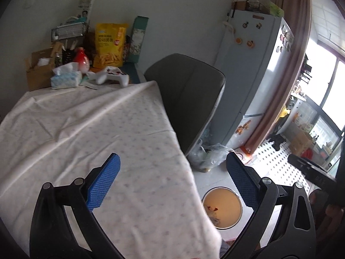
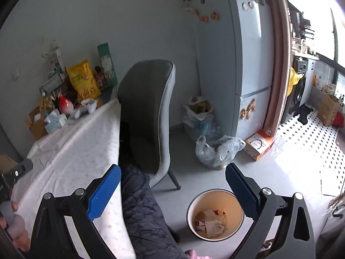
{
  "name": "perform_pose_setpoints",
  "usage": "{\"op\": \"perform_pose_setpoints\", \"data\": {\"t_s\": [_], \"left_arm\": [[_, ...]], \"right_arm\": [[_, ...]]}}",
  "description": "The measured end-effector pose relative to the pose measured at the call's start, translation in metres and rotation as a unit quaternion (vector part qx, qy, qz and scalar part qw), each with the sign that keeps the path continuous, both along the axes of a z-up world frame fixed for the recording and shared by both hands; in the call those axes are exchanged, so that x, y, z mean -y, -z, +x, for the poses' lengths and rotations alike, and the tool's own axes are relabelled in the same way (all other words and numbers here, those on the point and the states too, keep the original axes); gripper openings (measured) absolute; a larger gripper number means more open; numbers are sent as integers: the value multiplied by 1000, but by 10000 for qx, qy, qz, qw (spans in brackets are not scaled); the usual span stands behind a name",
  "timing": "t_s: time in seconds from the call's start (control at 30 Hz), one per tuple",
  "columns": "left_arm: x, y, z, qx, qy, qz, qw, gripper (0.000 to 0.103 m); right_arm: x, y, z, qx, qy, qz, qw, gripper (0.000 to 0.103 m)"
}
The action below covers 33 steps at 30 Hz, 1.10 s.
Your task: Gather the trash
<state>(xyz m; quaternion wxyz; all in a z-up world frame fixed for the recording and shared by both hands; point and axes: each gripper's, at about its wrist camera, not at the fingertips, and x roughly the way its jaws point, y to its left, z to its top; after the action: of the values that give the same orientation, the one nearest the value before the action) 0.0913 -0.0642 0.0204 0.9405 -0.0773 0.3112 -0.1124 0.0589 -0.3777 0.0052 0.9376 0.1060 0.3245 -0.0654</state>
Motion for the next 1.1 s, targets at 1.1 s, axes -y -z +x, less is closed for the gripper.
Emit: {"op": "perform_pose_setpoints", "data": {"t_s": [1.1], "left_arm": [[-76, -45, -62, 379, -709, 314, 9963, 97]], "right_arm": [[-92, -43, -15, 74, -1367, -51, 9906, 95]]}}
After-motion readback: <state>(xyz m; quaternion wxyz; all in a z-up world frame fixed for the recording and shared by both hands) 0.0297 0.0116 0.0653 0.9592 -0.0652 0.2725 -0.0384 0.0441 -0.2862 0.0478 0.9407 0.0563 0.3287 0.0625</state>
